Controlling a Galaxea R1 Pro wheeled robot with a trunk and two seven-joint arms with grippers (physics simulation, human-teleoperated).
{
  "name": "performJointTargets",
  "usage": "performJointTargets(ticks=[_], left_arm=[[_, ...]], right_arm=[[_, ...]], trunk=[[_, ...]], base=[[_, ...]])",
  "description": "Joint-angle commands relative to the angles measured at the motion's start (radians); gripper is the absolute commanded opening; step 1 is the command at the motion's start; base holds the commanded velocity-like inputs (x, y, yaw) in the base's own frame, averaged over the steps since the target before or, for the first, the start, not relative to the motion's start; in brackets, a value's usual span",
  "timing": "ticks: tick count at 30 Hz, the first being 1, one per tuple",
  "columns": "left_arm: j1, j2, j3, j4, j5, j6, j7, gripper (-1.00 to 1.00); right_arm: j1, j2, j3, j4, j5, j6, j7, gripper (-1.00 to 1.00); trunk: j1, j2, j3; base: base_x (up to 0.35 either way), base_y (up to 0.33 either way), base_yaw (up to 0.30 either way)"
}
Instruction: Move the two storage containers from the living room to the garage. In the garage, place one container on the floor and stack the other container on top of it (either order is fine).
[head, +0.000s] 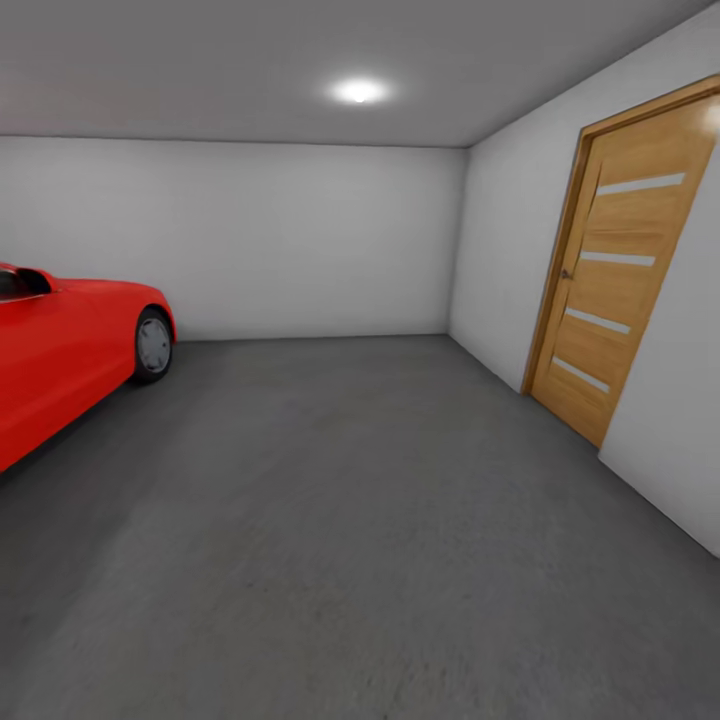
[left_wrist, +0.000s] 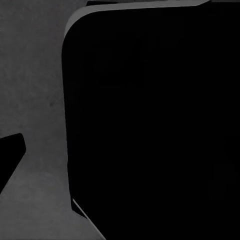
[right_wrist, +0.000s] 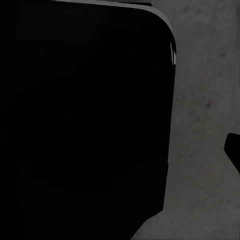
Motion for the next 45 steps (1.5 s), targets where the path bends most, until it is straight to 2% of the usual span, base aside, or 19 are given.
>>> performJointTargets(ticks=[1, 45], left_arm=[[0.0, 0.0, 0.002, 0.0, 0.001, -0.001, 0.0, 1.0], [0.0, -0.013, -0.001, 0.0, 0.001, 0.013, 0.0, 1.0]], right_arm=[[0.0, 0.0, 0.001, 0.0, 0.0, -0.003, 0.0, 1.0], [0.0, 0.0, -0.001, 0.0, -0.001, -0.024, 0.0, 1.0]], trunk=[[0.001, 0.0, -0.001], [0.001, 0.0, -0.001]], base=[[0.322, 0.0, -0.281], [0.322, 0.0, -0.289]])
